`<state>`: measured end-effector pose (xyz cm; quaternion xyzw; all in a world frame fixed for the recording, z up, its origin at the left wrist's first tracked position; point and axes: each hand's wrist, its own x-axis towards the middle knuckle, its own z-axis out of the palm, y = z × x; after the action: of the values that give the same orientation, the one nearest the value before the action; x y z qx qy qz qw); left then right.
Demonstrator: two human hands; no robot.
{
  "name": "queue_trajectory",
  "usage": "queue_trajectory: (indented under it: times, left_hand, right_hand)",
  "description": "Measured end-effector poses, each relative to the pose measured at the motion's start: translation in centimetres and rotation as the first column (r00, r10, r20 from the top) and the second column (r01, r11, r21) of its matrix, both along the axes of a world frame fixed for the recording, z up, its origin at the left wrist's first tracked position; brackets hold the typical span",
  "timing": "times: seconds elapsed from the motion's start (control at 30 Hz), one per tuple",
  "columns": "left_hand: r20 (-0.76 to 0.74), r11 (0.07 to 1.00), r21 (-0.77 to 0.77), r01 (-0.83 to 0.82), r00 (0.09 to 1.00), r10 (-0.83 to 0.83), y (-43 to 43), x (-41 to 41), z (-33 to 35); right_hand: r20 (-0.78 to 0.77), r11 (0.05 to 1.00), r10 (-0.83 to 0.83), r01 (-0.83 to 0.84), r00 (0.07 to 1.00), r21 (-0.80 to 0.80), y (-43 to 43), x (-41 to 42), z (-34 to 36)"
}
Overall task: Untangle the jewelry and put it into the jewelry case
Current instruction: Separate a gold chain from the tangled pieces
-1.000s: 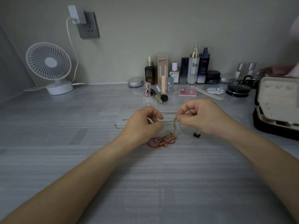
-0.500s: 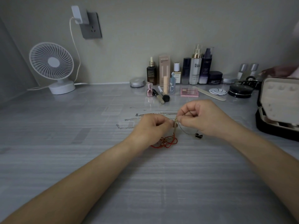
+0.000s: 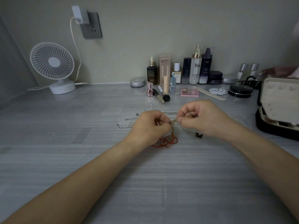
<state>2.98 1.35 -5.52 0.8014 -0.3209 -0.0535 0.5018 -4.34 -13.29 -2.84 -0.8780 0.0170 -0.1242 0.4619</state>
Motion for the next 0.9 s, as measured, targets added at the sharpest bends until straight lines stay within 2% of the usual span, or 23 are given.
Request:
queue_trajectory:
  times: [0.2, 0.4, 0.57, 0.73, 0.9]
  left_hand:
    - [0.121, 0.995, 0.070, -0.070, 0.991, 0.061, 0.32, 0.57, -0.09]
    - [0.036, 0.994, 0.083, -0.066, 0.997, 0.064, 0.47, 0.75, 0.50]
    - [0.078, 0.990, 0.129, -0.060, 0.996, 0.050, 0.60, 0.77, 0.48]
    - [0.039, 0.997, 0.072, -0.015, 0.999, 0.012, 0.76, 1.00, 0.23]
    - [-0.049, 0.996, 0.012, 0.083, 0.995, -0.083, 0.68, 0.58, 0.20]
  right_hand:
    - [-0.003, 0.998, -0.037, 0.037, 0.999, 0.056, 0.00, -0.21, 0.70]
    - [-0.022, 0.996, -0.046, 0.048, 0.999, 0.070, -0.13, -0.41, 0.93]
    - [-0.044, 0.990, -0.021, 0.027, 0.999, 0.141, -0.03, -0.61, 0.98]
    - [-0.042, 0.976, -0.019, 0.027, 0.999, 0.215, -0.15, -0.69, 0.97]
    - [-0.019, 0.979, -0.048, 0.051, 0.999, 0.200, -0.26, -0.58, 0.91]
